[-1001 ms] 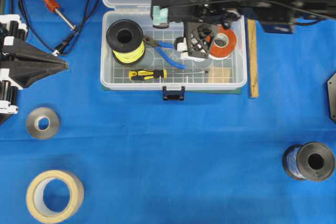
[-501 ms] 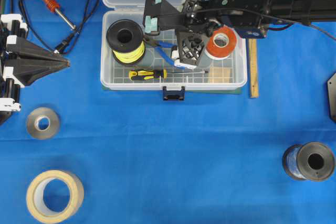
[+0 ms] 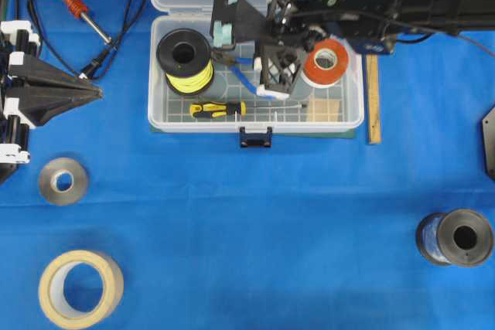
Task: Pick the nipper from the toolbox among several items.
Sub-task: 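Lower the right gripper and close it on the blue pliers handle, then lift the pliers out of the toolbox and carry them toward the front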
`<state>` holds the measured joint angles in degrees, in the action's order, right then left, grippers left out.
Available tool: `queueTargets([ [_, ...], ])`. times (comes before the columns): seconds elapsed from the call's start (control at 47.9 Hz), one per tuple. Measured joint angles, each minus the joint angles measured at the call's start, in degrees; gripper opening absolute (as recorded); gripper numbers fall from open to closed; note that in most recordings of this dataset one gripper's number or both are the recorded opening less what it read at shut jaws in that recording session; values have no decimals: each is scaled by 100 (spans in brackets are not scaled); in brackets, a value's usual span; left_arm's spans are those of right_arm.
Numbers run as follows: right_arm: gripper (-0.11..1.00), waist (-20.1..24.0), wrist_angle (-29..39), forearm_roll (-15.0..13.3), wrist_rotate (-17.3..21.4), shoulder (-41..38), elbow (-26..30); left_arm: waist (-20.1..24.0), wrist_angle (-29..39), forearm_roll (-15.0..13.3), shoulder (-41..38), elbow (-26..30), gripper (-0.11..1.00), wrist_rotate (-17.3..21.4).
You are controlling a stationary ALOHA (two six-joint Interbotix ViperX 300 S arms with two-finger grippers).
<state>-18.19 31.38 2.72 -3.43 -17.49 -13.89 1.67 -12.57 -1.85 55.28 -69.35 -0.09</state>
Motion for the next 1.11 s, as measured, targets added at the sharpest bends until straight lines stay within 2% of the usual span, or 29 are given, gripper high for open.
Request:
queueTargets([
  [0.376, 13, -44, 229, -18, 97, 1485, -185, 26, 0, -9, 0, -9, 0, 0],
  [0.501, 13, 132, 237, -18, 123, 1969, -396, 35, 0, -9, 0, -9, 0, 0],
  [0.626, 13, 668, 123, -9, 202, 2294, -659, 35, -18, 0, 0, -9, 0, 0],
  [0.835, 13, 1705, -237, -9, 659, 2399, -967, 44, 0, -9, 9, 0, 0, -9],
  [1.106, 13, 2549, -949, 0, 1415, 1854, -1274, 44, 0, -18, 18, 0, 0, -9],
])
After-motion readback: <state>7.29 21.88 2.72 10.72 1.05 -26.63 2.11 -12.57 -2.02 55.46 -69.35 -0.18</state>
